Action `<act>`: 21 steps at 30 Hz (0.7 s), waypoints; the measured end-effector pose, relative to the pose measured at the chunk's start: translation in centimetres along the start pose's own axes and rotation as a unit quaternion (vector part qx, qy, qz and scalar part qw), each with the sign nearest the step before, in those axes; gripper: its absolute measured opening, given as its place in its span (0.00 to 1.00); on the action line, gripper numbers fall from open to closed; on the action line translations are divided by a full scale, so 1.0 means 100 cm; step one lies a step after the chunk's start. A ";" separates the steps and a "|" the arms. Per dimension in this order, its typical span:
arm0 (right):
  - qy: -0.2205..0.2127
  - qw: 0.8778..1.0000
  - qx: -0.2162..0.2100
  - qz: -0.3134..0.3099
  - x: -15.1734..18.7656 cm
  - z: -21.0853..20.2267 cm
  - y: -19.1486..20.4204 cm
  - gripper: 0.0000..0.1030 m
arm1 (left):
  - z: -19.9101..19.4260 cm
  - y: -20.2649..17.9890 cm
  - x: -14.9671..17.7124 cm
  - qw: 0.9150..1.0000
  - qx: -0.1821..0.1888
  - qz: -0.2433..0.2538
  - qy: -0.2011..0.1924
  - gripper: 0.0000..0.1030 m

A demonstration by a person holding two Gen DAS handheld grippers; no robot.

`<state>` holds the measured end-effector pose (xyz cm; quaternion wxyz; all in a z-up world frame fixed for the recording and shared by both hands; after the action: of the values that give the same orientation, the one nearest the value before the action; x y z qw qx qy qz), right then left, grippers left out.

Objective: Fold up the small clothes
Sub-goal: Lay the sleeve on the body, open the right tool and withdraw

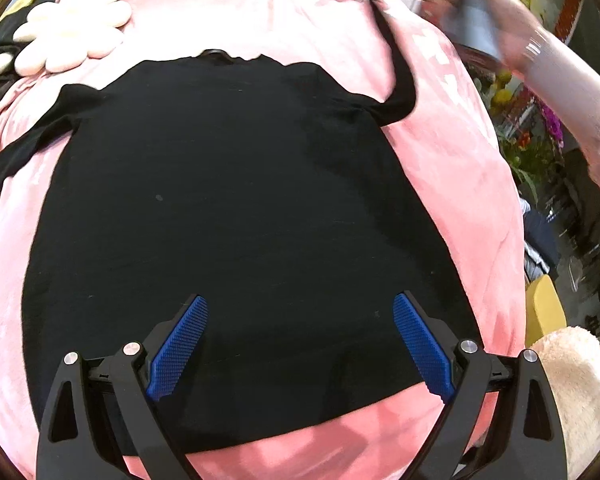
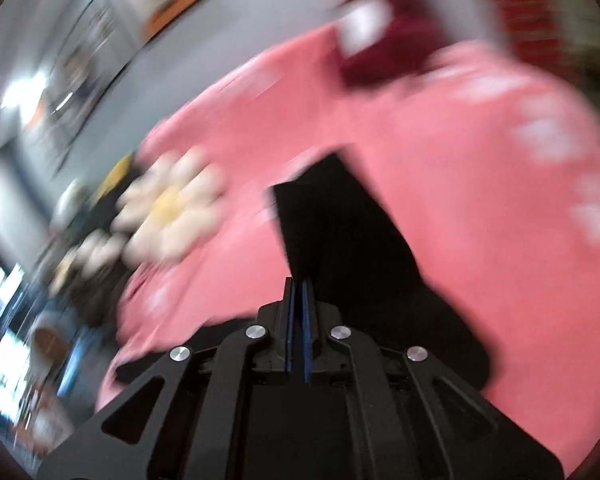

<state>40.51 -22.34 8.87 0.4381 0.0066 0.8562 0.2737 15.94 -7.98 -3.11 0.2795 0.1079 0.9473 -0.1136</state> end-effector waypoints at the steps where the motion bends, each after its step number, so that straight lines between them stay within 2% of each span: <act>1: 0.037 0.999 -0.015 -0.018 0.016 0.029 0.023 0.18 | -0.002 0.003 0.001 1.000 0.002 -0.005 -0.001 0.89; 2: 0.081 0.996 -0.019 -0.035 0.034 0.056 0.040 0.21 | -0.004 0.007 0.001 1.000 0.004 -0.009 -0.002 0.89; 3: 0.118 0.991 0.003 -0.060 0.057 0.079 0.055 0.21 | -0.007 0.011 0.001 1.000 0.006 -0.014 -0.002 0.89; 5: 0.125 0.989 0.012 -0.079 0.080 0.087 0.067 0.21 | -0.010 0.018 0.000 1.000 0.014 -0.020 0.002 0.89; 7: 0.112 0.991 0.034 -0.060 0.094 0.071 0.058 0.21 | -0.011 0.028 -0.005 1.000 0.019 -0.022 0.006 0.89; 9: 0.097 0.991 0.084 -0.030 0.107 0.042 0.025 0.23 | -0.011 0.042 -0.018 1.000 0.014 -0.027 -0.001 0.89; 11: 0.097 0.984 0.146 -0.031 0.119 0.018 -0.001 0.25 | -0.010 0.055 -0.039 0.999 0.015 -0.037 -0.013 0.89; 12: 0.106 0.976 0.188 -0.038 0.131 0.003 -0.019 0.26 | -0.008 0.062 -0.057 0.999 0.015 -0.045 -0.021 0.89; 13: 0.116 0.971 0.204 -0.035 0.139 -0.004 -0.032 0.27 | -0.004 0.069 -0.076 0.998 0.015 -0.054 -0.028 0.89; 16: 0.132 0.967 0.217 -0.007 0.159 -0.018 -0.060 0.28 | 0.013 0.085 -0.132 0.995 0.007 -0.084 -0.046 0.89; 17: 0.131 0.967 0.220 -0.002 0.162 -0.020 -0.066 0.34 | 0.021 0.089 -0.145 0.994 0.004 -0.094 -0.049 0.89; 18: 0.126 0.967 0.220 0.001 0.163 -0.020 -0.069 0.42 | 0.039 0.097 -0.169 0.993 -0.014 -0.110 -0.048 0.89; 20: 0.119 0.970 0.211 0.012 0.167 -0.018 -0.072 0.45 | 0.065 0.104 -0.192 0.992 -0.021 -0.118 -0.040 0.89; 21: 0.116 0.972 0.205 0.019 0.166 -0.013 -0.074 0.45 | 0.087 0.108 -0.207 0.991 -0.037 -0.122 -0.026 0.89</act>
<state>30.98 -25.06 -6.45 0.3203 0.0808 0.9386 0.0992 40.21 -2.99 -0.48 0.2915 -0.0223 0.9495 -0.1143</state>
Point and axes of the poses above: each gripper's, at about its wrist camera, not at the fingertips, and z roughly the way its jaws point, y to its left, x to its underside, the point moved 5 cm from there along z, roughly the way its jaws point, and after that the axes turned 5 degrees about -x, right-handed, at the moved point
